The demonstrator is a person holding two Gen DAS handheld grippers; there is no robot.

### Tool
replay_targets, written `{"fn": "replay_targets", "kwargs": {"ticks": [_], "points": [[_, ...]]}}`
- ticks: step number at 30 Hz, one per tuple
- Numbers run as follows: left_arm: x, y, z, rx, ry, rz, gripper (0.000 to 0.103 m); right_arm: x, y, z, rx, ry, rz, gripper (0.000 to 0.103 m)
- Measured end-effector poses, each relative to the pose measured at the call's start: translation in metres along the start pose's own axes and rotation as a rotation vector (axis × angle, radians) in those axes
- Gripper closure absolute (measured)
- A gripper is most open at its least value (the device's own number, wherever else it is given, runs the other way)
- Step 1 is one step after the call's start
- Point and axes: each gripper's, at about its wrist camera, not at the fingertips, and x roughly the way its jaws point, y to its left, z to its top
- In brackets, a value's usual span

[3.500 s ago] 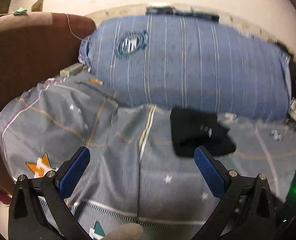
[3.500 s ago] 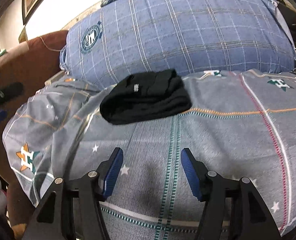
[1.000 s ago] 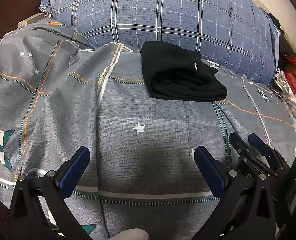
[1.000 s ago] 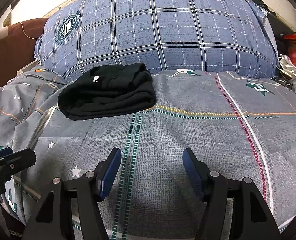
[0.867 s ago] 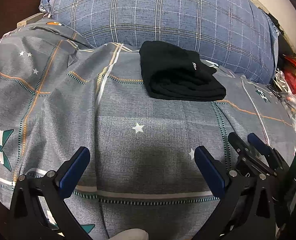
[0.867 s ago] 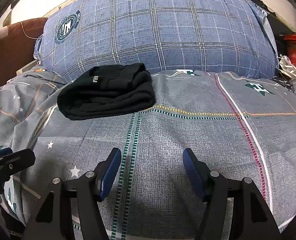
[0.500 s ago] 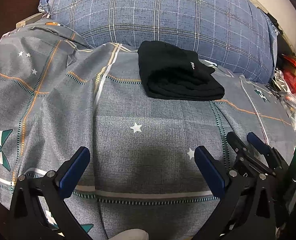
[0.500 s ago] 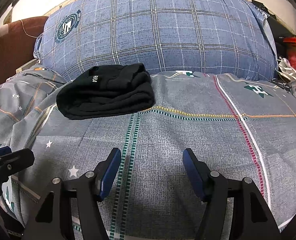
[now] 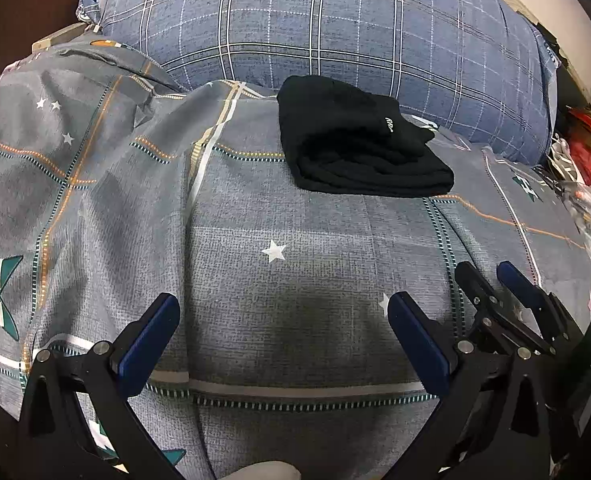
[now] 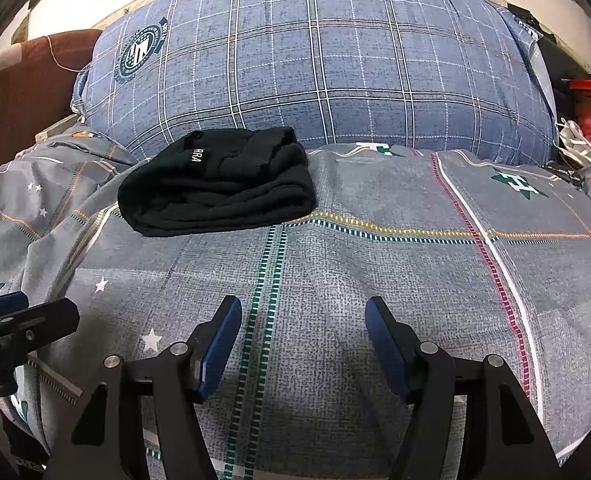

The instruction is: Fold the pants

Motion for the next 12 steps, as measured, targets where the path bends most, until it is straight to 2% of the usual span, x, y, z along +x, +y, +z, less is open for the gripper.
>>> {"fn": "replay_targets", "kwargs": {"ticks": [12], "points": [[0.0050,0.0049,-0.0033,-0.012,0.031,0.017,0.000,-0.0021,0.0102,-0.0005,-0.023,-0.002,0.026,0.035]]}}
